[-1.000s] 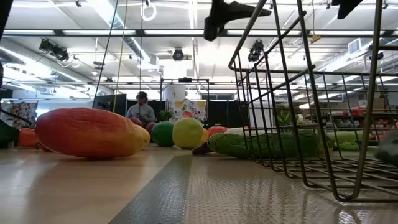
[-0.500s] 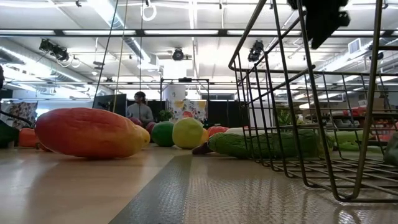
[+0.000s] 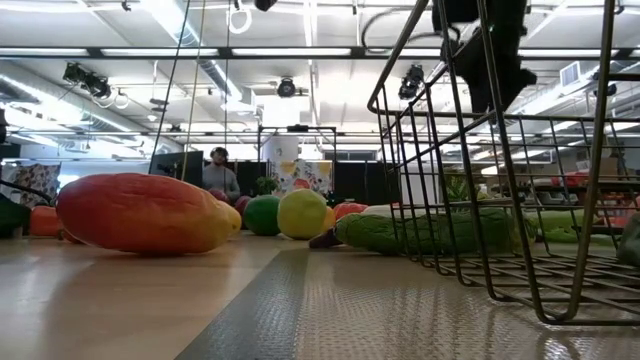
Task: Build produce basket
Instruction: Put the top cucumber into the wire basket
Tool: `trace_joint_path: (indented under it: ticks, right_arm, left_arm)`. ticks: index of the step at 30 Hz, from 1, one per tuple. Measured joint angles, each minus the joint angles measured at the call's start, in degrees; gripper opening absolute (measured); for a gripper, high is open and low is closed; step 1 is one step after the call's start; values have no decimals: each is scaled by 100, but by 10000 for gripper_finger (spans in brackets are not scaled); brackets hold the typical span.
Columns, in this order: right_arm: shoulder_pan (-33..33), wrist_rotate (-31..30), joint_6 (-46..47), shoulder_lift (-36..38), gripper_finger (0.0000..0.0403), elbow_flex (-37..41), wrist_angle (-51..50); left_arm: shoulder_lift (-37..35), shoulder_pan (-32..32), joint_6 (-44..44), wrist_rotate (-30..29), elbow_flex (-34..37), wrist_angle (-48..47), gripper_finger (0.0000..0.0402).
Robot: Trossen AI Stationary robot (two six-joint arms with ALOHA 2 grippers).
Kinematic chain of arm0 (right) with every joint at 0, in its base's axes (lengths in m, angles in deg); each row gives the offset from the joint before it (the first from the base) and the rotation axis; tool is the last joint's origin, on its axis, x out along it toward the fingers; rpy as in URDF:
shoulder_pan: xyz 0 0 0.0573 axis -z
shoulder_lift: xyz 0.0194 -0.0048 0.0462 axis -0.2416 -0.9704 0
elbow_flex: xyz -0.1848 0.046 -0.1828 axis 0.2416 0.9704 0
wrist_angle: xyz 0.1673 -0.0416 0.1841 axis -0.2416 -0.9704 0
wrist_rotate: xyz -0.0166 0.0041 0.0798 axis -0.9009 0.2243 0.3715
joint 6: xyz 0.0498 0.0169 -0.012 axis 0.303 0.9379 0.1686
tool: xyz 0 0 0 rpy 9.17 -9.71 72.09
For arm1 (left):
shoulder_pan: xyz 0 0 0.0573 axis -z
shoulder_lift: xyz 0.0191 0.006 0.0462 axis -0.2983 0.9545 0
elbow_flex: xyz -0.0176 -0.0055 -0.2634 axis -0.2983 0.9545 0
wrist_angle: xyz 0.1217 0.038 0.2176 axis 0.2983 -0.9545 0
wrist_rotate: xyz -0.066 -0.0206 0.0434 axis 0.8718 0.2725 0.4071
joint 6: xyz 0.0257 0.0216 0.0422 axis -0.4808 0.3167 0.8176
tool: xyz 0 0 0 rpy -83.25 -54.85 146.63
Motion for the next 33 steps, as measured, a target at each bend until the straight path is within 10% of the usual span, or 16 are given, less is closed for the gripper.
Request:
trace_joint_path:
  ticks: [18, 33]
  right_arm:
    - [2355, 515, -2669, -1288, 226, -2, 39]
    - [3023, 551, -3706, -1880, 356, -2, 127]
  left_arm:
    - [-95, -393, 3, -9, 1, 60, 211]
    - [-95, -920, -303, -4, 1, 89, 207]
